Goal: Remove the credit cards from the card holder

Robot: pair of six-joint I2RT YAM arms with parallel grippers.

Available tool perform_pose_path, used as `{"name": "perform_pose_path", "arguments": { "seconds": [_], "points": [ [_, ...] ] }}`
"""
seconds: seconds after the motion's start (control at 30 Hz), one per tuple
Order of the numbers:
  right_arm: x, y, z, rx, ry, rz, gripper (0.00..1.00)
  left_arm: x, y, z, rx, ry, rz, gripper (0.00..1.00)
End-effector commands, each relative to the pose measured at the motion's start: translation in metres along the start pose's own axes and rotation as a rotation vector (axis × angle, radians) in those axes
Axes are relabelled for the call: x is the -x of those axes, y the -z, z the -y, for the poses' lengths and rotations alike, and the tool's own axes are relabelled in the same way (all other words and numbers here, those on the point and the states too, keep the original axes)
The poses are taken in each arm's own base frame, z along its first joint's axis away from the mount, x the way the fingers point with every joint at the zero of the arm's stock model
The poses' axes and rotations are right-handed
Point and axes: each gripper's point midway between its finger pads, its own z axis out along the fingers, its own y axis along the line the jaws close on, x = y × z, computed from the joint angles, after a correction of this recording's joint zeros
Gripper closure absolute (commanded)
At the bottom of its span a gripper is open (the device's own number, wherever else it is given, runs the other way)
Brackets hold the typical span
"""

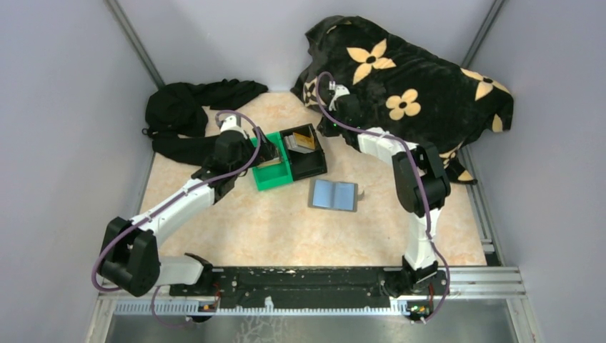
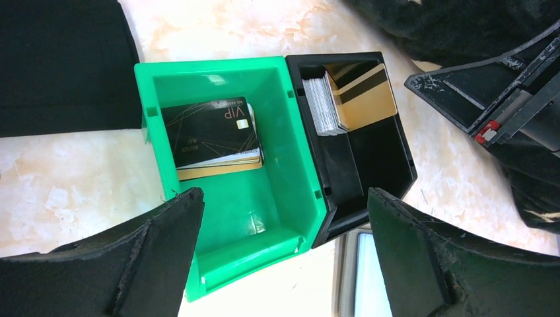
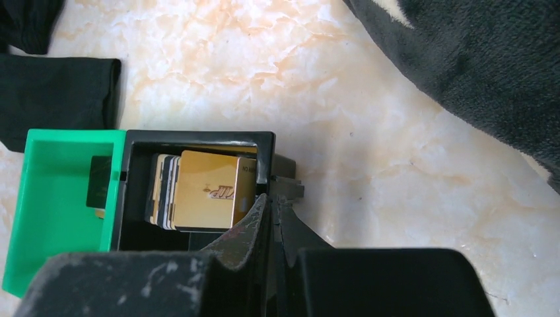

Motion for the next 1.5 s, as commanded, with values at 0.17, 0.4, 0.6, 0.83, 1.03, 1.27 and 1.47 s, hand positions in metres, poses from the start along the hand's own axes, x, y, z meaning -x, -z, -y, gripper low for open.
{"name": "perform_pose_path", "arguments": {
  "seconds": [0.17, 0.4, 0.6, 0.83, 1.03, 1.27, 1.47],
  "points": [
    [0.019, -0.003, -0.02, 0.055, 0.041, 0.049, 0.95, 0.0, -0.002, 0.002, -0.015, 0.007, -0.004, 0.01],
    [0.01, -0.005, -0.031, 0.079, 0.046, 0.029, 0.95, -0.003, -0.003, 0.0, -0.015, 0.009, -0.016, 0.01],
    [-0.001, -0.01, -0.037, 0.093, 0.047, -0.003, 0.95, -0.005, -0.003, 0.001, -0.02, 0.009, -0.021, 0.01],
    [-0.008, -0.01, -0.047, 0.11, 0.059, -0.021, 0.95, -0.008, -0.003, -0.001, -0.02, 0.009, -0.028, 0.01],
    [-0.01, -0.011, -0.066, 0.145, 0.087, -0.034, 0.95, -0.011, -0.005, -0.001, -0.025, 0.01, -0.04, 0.01],
    [-0.007, -0.005, -0.071, 0.156, 0.102, -0.027, 0.95, -0.013, -0.005, 0.001, -0.036, 0.02, -0.046, 0.01],
    [0.001, 0.004, -0.07, 0.141, 0.109, -0.002, 0.96, -0.011, -0.003, 0.005, -0.059, 0.03, -0.043, 0.01]
  ]
}}
